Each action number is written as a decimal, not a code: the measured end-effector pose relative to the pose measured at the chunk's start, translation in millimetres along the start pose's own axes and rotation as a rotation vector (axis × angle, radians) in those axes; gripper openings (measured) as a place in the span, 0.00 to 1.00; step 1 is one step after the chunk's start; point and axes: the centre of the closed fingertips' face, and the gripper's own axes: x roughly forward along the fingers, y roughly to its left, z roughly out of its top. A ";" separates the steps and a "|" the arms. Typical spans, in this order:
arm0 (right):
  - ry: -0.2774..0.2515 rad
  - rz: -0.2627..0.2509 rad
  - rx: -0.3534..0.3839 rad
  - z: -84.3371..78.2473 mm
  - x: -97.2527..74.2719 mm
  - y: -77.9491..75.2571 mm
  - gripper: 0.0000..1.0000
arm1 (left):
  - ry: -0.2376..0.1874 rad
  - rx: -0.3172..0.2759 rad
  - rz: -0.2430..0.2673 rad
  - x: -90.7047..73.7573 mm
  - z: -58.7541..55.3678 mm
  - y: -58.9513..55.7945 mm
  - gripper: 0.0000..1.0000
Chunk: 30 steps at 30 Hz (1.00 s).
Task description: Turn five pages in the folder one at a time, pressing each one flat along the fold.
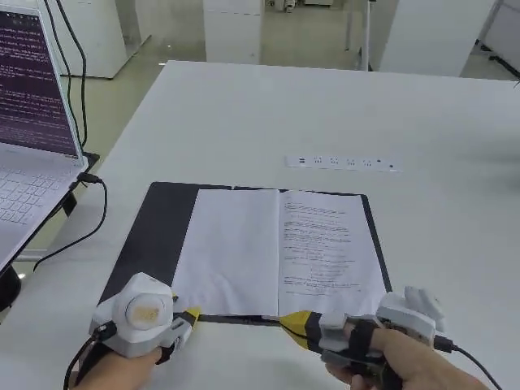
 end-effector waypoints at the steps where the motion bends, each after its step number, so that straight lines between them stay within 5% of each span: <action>1: -0.025 0.003 -0.033 3.8 -7.0 7.1 0.00 | 0.001 0.001 -0.003 -3.2 0.9 -1.4 0.27; 5: -0.115 0.022 -0.182 15.4 -32.0 35.8 0.01 | -0.055 -0.033 -0.036 -20.8 19.2 -11.3 0.30; 8: -0.280 0.046 -0.306 34.3 -57.5 60.8 0.12 | -0.136 -0.104 -0.079 -39.6 42.8 -23.3 0.37; 11: -0.382 -0.020 -0.446 46.2 -88.2 65.0 0.23 | -0.172 -0.129 -0.102 -64.3 58.2 -31.2 0.44; 14: -0.425 -0.098 -0.612 50.6 -111.3 65.8 0.32 | -0.212 -0.188 -0.095 -83.0 69.8 -30.9 0.51; 20: -0.447 -0.263 -0.838 56.6 -144.7 49.3 0.51 | -0.236 -0.195 -0.075 -106.8 74.7 -28.8 0.64; 26: -0.426 -0.338 -0.941 56.1 -156.0 30.4 0.66 | -0.240 -0.190 -0.063 -117.3 73.5 -31.6 0.76; 30: -0.393 -0.369 -0.949 54.2 -158.9 18.4 0.78 | -0.206 -0.185 -0.048 -118.8 64.5 -33.6 0.84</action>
